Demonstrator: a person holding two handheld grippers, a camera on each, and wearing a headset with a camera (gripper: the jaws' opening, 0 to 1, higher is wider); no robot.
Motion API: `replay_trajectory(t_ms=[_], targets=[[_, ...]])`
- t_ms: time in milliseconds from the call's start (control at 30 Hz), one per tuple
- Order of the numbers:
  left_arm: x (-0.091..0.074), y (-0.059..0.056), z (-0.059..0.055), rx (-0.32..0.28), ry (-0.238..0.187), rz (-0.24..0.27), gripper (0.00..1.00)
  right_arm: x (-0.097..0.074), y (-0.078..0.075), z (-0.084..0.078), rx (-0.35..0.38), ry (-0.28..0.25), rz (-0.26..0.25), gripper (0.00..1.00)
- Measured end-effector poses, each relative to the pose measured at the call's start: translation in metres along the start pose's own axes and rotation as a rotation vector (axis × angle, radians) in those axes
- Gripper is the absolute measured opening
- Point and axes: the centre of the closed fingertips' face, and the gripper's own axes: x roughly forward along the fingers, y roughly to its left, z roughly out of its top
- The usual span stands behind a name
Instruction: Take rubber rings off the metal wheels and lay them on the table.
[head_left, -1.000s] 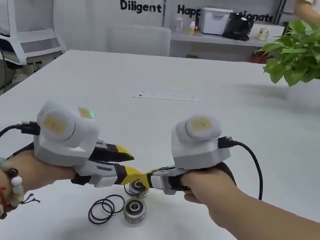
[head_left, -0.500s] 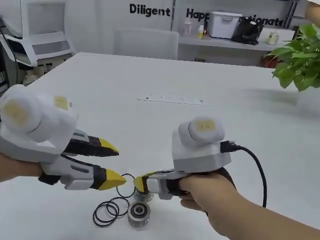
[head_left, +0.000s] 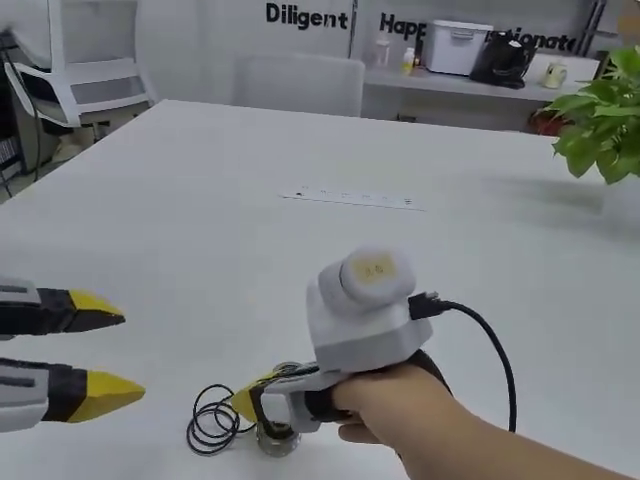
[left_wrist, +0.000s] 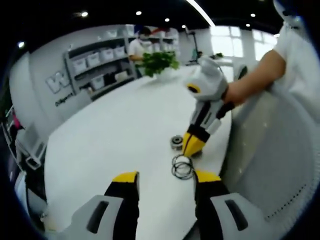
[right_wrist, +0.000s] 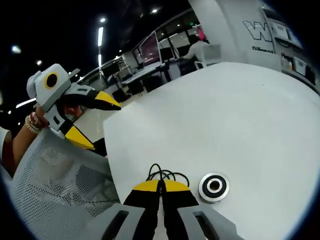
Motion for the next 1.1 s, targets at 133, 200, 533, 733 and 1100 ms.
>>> replay_trajectory(t_ms=[133,200,533,733,1100], targets=[[-0.006,-0.004,-0.010,-0.030,0.005,0.018,0.42,0.004,0.002,-0.004,-0.026,0.012,0.003,0.00],[-0.008,-0.007,-0.013,-0.056,-0.006,0.024,0.42,0.006,0.003,-0.006,-0.045,0.022,0.002,0.00],[-0.007,-0.007,-0.013,-0.096,-0.035,0.058,0.38,0.006,-0.005,-0.007,-0.175,0.026,-0.048,0.00],[-0.007,-0.007,-0.014,-0.128,-0.047,0.061,0.40,0.005,-0.012,-0.008,-0.185,0.034,-0.071,0.04],[-0.009,-0.003,-0.019,-0.172,-0.053,0.078,0.42,-0.001,-0.016,0.004,-0.161,-0.005,-0.094,0.04]])
